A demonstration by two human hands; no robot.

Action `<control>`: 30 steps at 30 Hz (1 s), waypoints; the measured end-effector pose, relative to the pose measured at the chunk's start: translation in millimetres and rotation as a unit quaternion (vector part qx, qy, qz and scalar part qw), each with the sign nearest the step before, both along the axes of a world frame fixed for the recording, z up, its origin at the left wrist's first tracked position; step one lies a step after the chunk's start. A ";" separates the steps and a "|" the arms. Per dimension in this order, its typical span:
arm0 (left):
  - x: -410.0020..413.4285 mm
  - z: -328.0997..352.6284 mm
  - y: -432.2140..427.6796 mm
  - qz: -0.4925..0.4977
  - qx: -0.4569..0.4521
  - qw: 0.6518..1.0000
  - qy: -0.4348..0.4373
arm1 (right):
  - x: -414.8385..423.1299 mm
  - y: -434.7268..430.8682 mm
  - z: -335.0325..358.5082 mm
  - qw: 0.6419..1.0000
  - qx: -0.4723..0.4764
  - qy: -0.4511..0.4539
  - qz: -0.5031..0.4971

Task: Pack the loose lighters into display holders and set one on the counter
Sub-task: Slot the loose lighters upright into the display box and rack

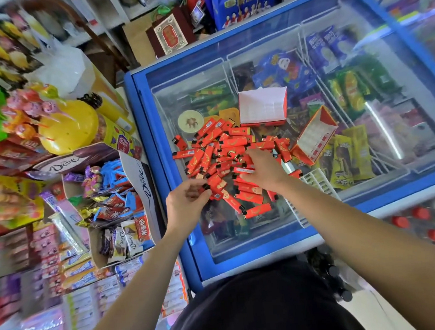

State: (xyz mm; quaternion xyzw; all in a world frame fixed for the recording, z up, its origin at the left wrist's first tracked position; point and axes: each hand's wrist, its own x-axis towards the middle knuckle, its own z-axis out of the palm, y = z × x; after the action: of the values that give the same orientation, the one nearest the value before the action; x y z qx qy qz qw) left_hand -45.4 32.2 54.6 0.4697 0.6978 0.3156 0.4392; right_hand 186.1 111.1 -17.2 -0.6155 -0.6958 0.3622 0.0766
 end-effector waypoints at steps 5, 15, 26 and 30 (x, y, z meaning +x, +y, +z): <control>12.3 2.6 -4.2 0.004 -0.015 1.000 -0.026 | 16.3 -23.6 22.5 0.963 -0.108 0.203 -0.138; 55.1 10.7 -11.8 -0.104 -0.044 0.990 -0.079 | 26.2 -104.4 59.4 0.823 -0.266 0.428 -0.264; 87.6 -0.8 3.9 -0.102 -0.071 0.987 -0.103 | 110.9 -98.1 40.1 0.790 -0.087 0.369 -0.482; 108.9 9.3 33.8 -0.087 -0.024 0.992 -0.094 | 136.0 -75.7 27.9 0.820 -0.070 0.331 -0.462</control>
State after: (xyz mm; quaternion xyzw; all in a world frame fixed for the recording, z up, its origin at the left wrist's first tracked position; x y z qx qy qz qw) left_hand 63.4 65.9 63.9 0.4860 0.6175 0.3022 0.5397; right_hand 322.1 35.4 10.8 -0.7118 -0.2356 0.5134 0.4173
